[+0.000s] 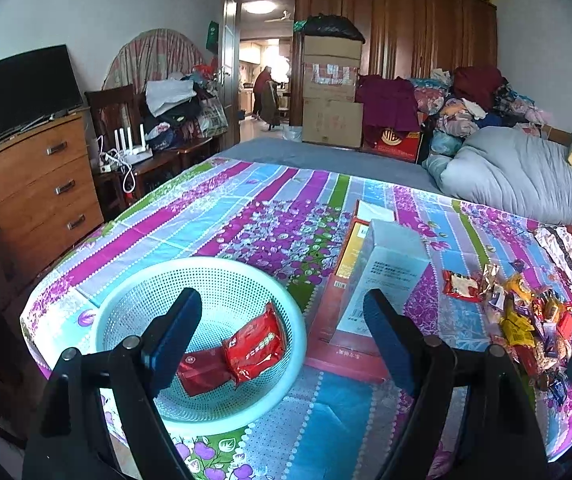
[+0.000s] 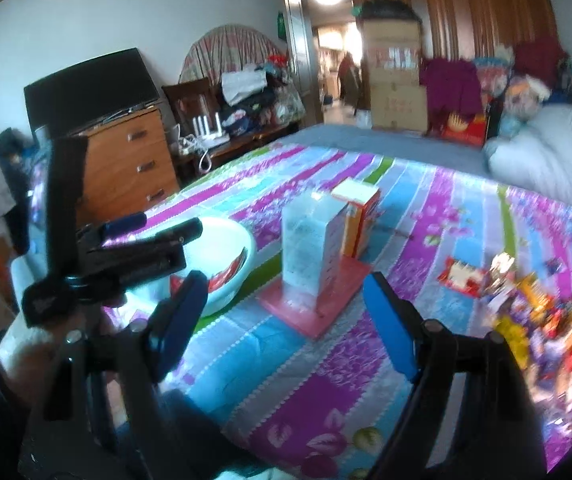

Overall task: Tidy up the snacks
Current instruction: 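Move both tools back to the snack heap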

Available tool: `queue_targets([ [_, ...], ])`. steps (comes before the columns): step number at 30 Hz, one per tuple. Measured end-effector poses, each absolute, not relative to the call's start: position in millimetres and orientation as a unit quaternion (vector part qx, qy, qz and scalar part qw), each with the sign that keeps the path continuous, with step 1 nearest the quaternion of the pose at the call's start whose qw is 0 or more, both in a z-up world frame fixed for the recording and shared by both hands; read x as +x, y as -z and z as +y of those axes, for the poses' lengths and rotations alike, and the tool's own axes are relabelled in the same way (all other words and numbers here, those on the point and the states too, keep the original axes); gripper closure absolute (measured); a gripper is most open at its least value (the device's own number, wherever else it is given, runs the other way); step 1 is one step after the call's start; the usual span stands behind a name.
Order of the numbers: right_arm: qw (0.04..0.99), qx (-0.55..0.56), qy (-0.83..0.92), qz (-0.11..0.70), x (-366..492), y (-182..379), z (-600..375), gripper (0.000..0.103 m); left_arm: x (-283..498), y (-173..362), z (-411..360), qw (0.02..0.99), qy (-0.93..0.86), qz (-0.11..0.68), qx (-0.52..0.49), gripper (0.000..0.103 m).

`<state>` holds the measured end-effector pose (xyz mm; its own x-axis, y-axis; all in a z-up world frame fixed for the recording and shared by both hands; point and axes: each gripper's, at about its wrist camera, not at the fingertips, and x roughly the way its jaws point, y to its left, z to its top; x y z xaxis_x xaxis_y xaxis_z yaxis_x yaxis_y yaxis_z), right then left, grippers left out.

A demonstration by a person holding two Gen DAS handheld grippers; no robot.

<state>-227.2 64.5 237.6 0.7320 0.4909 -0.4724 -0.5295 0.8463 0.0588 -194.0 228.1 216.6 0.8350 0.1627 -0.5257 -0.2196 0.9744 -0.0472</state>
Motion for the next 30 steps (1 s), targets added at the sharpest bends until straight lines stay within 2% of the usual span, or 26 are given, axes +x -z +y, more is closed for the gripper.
queue_targets([
  [2,0.944,-0.054,-0.254,0.203,-244,-247,58,0.014,-197,-221,223,0.96,-0.093,0.259,-0.05,0.019],
  [3,0.952,-0.056,-0.239,0.186,-252,-251,53,0.0,-199,-223,219,0.962,-0.089,0.254,-0.048,0.019],
  [5,0.958,-0.049,-0.222,0.176,-259,-251,43,0.0,-201,-228,209,0.965,-0.074,0.247,-0.041,0.019],
  [8,0.953,-0.025,-0.209,0.218,-258,-231,22,0.0,-202,-231,190,0.967,-0.046,0.247,-0.036,0.017],
  [11,0.95,0.006,-0.164,0.266,-258,-197,-18,0.003,-198,-227,160,0.966,-0.005,0.256,-0.02,0.015],
  [14,0.94,0.037,-0.1,0.323,-255,-158,-78,0.016,-189,-215,118,0.959,0.053,0.279,0.008,0.014],
  [16,0.932,0.049,-0.052,0.356,-251,-134,-124,0.029,-186,-204,88,0.952,0.091,0.293,0.021,0.014],
  [18,0.923,0.048,-0.011,0.382,-245,-112,-170,0.035,-181,-193,59,0.941,0.133,0.309,0.028,0.014],
  [25,0.898,0.032,-0.02,0.439,-203,-66,-242,0.034,-164,-146,-44,0.882,0.276,0.379,0.04,0.014],
  [30,0.883,0.031,-0.047,0.467,-180,-43,-250,0.035,-156,-119,-91,0.851,0.323,0.413,0.039,0.018],
])
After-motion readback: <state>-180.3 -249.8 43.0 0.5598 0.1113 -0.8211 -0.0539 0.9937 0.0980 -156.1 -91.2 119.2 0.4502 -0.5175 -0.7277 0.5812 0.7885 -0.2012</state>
